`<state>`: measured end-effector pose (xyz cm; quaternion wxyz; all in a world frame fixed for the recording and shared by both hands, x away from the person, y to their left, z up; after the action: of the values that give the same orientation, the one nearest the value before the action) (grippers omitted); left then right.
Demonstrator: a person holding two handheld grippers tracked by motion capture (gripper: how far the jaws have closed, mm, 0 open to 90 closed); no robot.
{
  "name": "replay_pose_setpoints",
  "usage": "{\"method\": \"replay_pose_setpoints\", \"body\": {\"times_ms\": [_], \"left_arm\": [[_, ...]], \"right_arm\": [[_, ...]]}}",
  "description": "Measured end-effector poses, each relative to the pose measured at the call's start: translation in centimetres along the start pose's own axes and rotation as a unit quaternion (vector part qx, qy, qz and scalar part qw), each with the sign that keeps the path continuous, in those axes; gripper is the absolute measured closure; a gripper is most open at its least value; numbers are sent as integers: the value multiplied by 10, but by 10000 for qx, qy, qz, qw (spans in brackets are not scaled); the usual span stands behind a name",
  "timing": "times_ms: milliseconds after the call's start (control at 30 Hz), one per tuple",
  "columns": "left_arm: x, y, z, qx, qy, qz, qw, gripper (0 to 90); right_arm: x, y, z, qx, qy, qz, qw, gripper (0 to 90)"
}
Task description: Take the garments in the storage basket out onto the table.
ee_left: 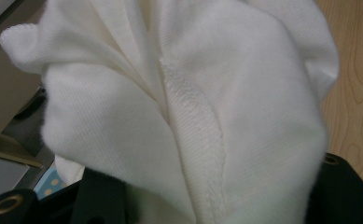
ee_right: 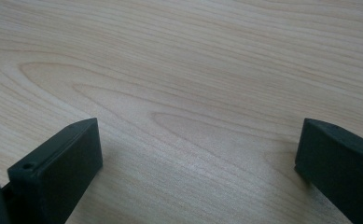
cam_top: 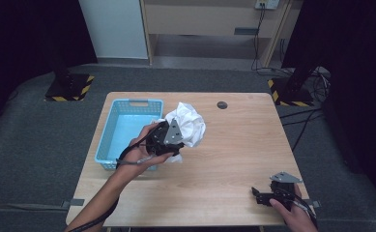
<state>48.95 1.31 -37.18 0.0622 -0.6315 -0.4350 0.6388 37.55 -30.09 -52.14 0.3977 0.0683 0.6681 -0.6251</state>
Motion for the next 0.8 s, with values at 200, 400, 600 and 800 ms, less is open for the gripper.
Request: {"method": "replay_pose_setpoints", "body": {"times_ms": [200, 400, 600, 800], "left_arm": [[-5, 6, 7, 53, 73, -26, 10000, 450], [-6, 14, 12, 94, 109, -87, 9999, 450], [-8, 21, 18, 137, 133, -128, 9997, 450], [-10, 28, 25, 191, 190, -155, 9995, 450]], "right_arm": [[0, 0, 0, 0, 0, 0, 10000, 5], [0, 0, 0, 1, -2, 2, 10000, 5], [0, 0, 0, 1, -2, 3, 10000, 5], [0, 0, 0, 1, -4, 2, 10000, 5]]}}
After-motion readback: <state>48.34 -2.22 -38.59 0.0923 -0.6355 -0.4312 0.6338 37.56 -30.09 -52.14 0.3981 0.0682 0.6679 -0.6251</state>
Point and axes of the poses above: each handheld gripper's, and its own axes: y roughly forward along the jaws, x roughly out of its underside, z roughly to its right, the point moved 10 cm from there along y, roughly forward along the jaws, and after that the axes turned 9 degrees about -y, right-handed, at the moved point
